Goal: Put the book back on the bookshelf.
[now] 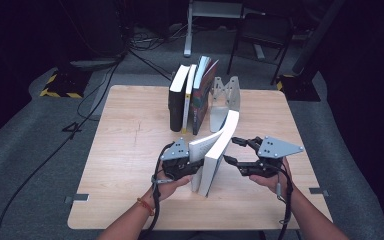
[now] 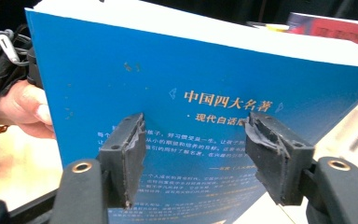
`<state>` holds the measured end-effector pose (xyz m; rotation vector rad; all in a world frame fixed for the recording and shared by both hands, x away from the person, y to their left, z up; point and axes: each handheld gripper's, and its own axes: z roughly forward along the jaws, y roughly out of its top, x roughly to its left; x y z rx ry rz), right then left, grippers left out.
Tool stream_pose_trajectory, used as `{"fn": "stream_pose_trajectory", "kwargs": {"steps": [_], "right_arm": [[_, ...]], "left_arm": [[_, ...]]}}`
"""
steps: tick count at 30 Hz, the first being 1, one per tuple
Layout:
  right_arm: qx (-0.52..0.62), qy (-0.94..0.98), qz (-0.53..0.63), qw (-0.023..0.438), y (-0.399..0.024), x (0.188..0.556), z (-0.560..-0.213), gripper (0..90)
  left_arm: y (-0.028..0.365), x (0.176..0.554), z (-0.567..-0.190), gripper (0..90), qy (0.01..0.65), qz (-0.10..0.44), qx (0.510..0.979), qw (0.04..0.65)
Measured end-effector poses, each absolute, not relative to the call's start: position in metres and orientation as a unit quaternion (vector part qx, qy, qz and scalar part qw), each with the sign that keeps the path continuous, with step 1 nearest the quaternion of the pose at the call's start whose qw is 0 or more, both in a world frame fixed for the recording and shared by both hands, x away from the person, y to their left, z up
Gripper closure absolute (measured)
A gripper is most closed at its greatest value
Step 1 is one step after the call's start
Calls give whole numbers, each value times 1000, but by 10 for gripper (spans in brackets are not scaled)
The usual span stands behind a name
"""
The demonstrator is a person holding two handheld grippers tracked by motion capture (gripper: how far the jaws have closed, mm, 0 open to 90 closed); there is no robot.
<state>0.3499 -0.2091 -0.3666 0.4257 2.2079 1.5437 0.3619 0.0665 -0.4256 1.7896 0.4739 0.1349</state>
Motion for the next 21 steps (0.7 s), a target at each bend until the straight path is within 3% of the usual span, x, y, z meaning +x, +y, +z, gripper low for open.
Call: {"fn": "stream_pose_trajectory", "kwargs": {"steps": [8,13,18,21], "right_arm": [[152,794,551,207,-217,344,-368,446],[150,804,537,206,-213,342,-376,440],[134,824,511,207,-207,339,-390,438],[130,828,507,198,-205,338,-394,439]], "left_arm": [[72,361,-424,746,199,67,786,581],[80,352,-427,696,187,108,815,537],[72,338,-440,484,164,134,866,452],[71,330,-442,451,154,142,875,436]]}}
